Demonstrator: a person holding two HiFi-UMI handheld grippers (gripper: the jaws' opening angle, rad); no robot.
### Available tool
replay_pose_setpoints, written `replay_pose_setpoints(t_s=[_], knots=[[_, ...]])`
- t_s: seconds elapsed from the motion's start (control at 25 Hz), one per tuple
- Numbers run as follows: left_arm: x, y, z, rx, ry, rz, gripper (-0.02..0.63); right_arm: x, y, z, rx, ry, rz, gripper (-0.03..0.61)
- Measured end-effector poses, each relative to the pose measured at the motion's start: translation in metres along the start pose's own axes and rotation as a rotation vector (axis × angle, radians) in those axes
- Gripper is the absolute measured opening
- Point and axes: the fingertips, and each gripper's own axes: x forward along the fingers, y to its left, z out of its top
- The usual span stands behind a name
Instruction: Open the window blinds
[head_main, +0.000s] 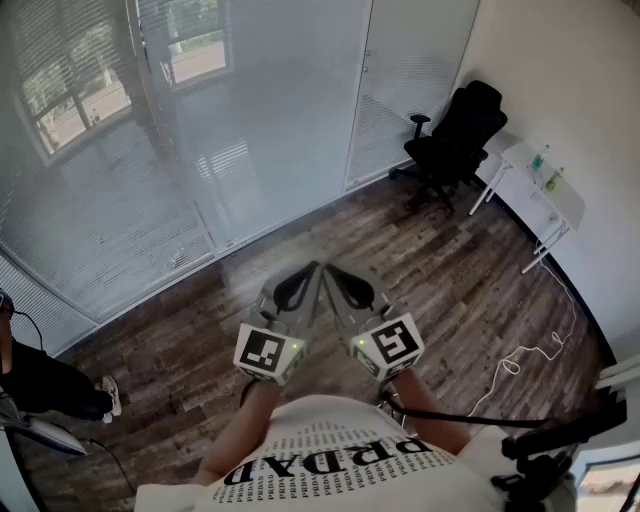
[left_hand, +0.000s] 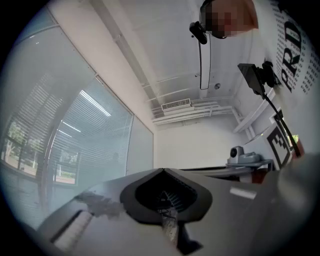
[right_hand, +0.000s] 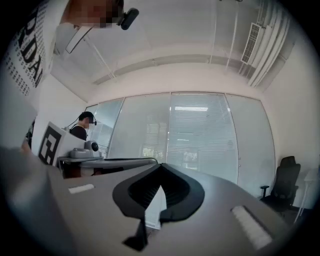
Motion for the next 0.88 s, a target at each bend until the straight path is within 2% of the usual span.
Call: replay_pose_setpoints(t_s=[0.12,0.28,0.44,0.64,0.88], knots=[[0.005,-0.003,0.011,-0.063,-0.031,0.021,-0.009,-0.003,-0.001,0.0,0.003,-0.01,-0.005,0.003],[0.0,-0.002,0.002,-0.001,-0.022,-0.002,-0.009,-0.003,-0.001,0.001,-0.001,-0.028,-0.018,0.003],[0.004,0.001,0.009,-0.04,-0.051,0.005,-0.009,0.001,-0.003,0.002,-0.024,-0.046,-0.035,0.005],[-0.002,0.005,0.007,-0.084,-0.056,0.01,-0.009,0.005,0.003,-0.005,0.014,-0.03,-0.031,0.005],[-0.017,0.013,-0.017,-0.074,0.017,-0.023,-0.009,0.012,0.013,-0.017,0.046,0.008,-0.036,0.005]])
